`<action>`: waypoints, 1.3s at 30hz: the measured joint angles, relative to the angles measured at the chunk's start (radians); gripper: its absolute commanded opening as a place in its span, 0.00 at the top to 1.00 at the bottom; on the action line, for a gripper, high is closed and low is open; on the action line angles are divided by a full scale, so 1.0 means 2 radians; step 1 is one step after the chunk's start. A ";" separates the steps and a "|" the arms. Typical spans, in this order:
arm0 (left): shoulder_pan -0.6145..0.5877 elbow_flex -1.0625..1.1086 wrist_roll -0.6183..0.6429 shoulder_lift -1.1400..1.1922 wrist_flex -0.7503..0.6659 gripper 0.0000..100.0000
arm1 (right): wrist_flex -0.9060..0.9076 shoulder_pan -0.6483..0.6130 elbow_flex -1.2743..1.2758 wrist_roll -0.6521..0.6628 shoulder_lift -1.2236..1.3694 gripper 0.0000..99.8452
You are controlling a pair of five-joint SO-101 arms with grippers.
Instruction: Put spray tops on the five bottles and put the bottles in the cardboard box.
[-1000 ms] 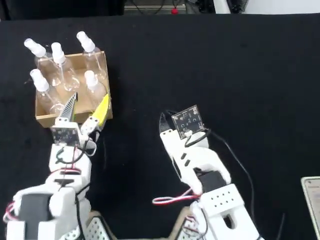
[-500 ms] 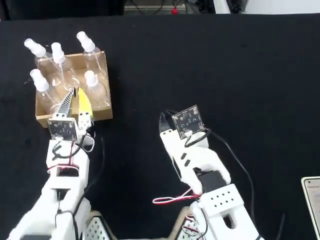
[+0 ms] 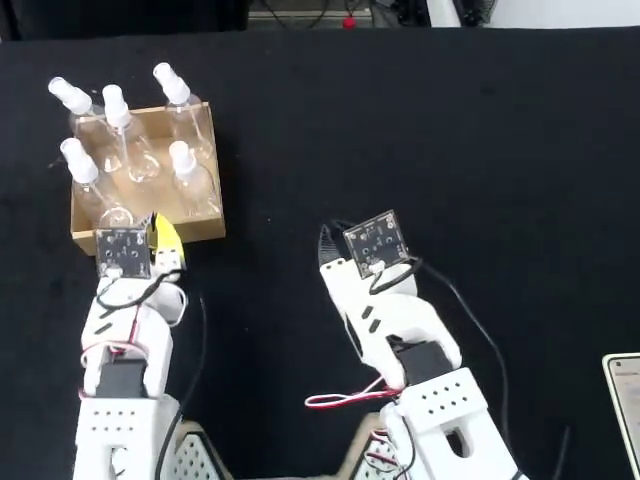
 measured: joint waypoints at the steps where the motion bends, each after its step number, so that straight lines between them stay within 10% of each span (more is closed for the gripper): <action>1: 0.000 0.000 0.000 -0.025 0.033 0.97 | 0.000 0.000 0.000 0.000 0.000 0.97; 11: 0.000 0.000 0.001 -0.112 0.259 0.97 | 0.020 0.000 -0.006 0.000 0.000 0.97; 21: 0.000 0.000 0.002 -0.112 0.455 0.97 | 0.397 0.000 -0.100 0.000 -0.189 0.97; 39: 0.000 0.000 0.002 -0.112 0.466 0.97 | 0.402 0.123 0.061 0.000 -0.285 0.97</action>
